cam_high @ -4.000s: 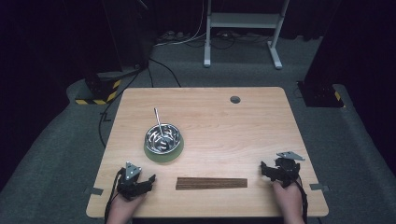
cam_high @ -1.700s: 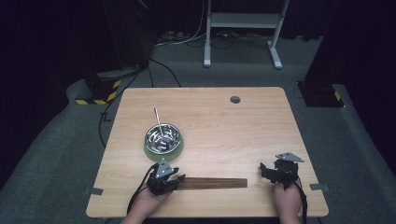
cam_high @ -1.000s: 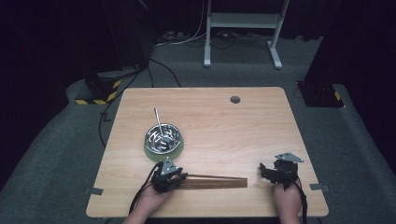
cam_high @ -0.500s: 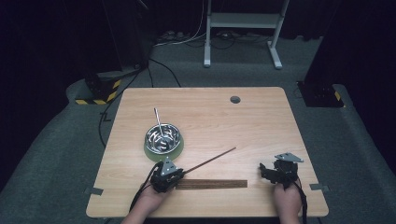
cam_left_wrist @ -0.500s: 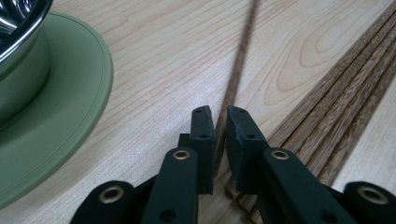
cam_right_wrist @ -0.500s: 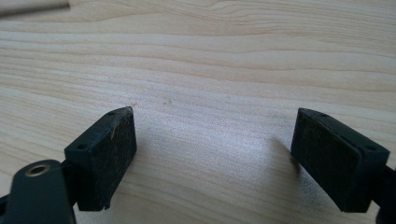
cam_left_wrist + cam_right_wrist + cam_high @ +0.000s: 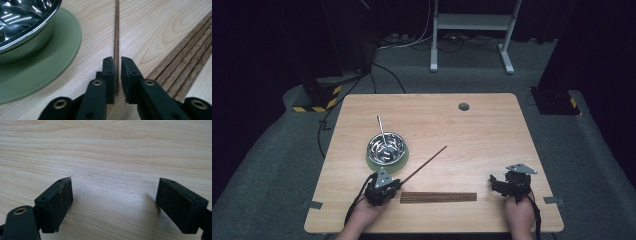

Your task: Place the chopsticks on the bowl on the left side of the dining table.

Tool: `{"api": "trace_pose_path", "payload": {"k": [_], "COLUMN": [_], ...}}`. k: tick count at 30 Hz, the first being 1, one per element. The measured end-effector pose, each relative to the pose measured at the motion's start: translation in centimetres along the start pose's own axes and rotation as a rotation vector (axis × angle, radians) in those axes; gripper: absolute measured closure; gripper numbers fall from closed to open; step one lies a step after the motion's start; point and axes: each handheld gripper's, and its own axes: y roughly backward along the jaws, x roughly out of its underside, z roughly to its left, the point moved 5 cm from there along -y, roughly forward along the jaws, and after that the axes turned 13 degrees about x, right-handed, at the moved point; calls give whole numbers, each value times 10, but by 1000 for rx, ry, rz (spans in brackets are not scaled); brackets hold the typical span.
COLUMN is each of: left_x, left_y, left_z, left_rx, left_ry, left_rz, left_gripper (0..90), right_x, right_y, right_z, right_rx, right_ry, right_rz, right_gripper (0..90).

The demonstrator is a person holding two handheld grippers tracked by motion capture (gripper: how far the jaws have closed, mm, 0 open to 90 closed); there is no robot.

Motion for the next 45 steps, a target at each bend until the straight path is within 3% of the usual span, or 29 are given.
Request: {"api": "trace_pose_path", "payload": {"k": [4, 7, 13, 14, 17, 20, 25, 26, 32, 45], "left_x": [-2, 0, 1, 1, 1, 3, -5, -9, -19, -35], "left_y": [-11, -17, -16, -17, -18, -17, -10, -6, 4, 24], "left_z": [1, -1, -5, -6, -7, -8, -9, -10, -13, -15], "left_rx": [-11, -19, 19, 27, 26, 22, 21, 26, 51, 63], "left_ry": [25, 2, 4, 6, 11, -31, -32, -35, -41, -67], "left_rz": [-14, 4, 17, 5, -6, 12, -36, -66, -129, -213], "left_gripper": [652, 600, 760, 829, 833, 836, 837, 838, 839, 838], "right_x": [0, 0, 0, 0, 0, 0, 0, 0, 0, 0], "right_y": [0, 0, 0, 0, 0, 0, 0, 0, 0, 0], "right_z": [0, 0, 0, 0, 0, 0, 0, 0, 0, 0], "right_rx": [-1, 0, -1, -1, -1, -1, 0, 0, -1, -2], "right_ry": [0, 0, 1, -1, 0, 0, 0, -2, -3, -3], "right_rz": [0, 0, -1, 0, 0, 0, 0, 0, 0, 0], "right_gripper": [140, 140, 141, 141, 141, 141, 141, 141, 142, 143]}}
